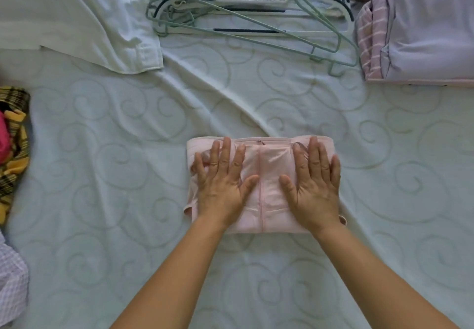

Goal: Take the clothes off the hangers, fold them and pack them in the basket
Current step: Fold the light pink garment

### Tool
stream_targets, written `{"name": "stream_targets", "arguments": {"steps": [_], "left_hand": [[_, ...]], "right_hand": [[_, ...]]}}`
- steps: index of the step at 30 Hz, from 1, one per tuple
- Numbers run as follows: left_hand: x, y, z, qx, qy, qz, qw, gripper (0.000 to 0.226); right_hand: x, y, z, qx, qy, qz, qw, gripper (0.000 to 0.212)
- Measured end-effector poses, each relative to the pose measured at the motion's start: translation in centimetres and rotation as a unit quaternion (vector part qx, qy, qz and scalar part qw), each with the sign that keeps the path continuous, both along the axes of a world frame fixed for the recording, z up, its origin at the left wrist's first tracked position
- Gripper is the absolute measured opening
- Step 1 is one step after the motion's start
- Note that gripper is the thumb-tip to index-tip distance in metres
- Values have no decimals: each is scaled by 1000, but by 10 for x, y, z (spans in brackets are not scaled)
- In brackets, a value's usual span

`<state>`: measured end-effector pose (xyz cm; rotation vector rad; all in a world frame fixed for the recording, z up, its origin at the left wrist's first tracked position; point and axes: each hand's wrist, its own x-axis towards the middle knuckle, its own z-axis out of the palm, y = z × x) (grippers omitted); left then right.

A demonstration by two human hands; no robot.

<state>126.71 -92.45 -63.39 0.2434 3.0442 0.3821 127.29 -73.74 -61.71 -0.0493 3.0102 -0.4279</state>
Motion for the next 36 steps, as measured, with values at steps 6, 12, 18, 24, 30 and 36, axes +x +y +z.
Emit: {"name": "stream_targets", "arguments": {"steps": [6, 12, 18, 24, 30, 36], "left_hand": [[-9, -1, 2, 67, -28, 2, 997, 66], [16, -38, 57, 338, -75, 335, 876, 100], [-30, -41, 74, 408, -332, 428, 735, 84], [-24, -33, 79, 445, -376, 383, 717, 30], [-26, 10, 137, 454, -334, 260, 784, 81], [-100, 130, 172, 561, -277, 235, 744, 48]], "right_hand": [[-11, 5, -15, -5, -39, -15, 999, 74], [8, 24, 18, -302, 53, -290, 907, 88], [-16, 20, 41, -458, -174, -448, 747, 69], [-25, 34, 42, -512, -342, -458, 641, 35], [-23, 79, 73, -581, -337, -376, 638, 12], [-98, 214, 148, -605, -204, -324, 698, 12]]}}
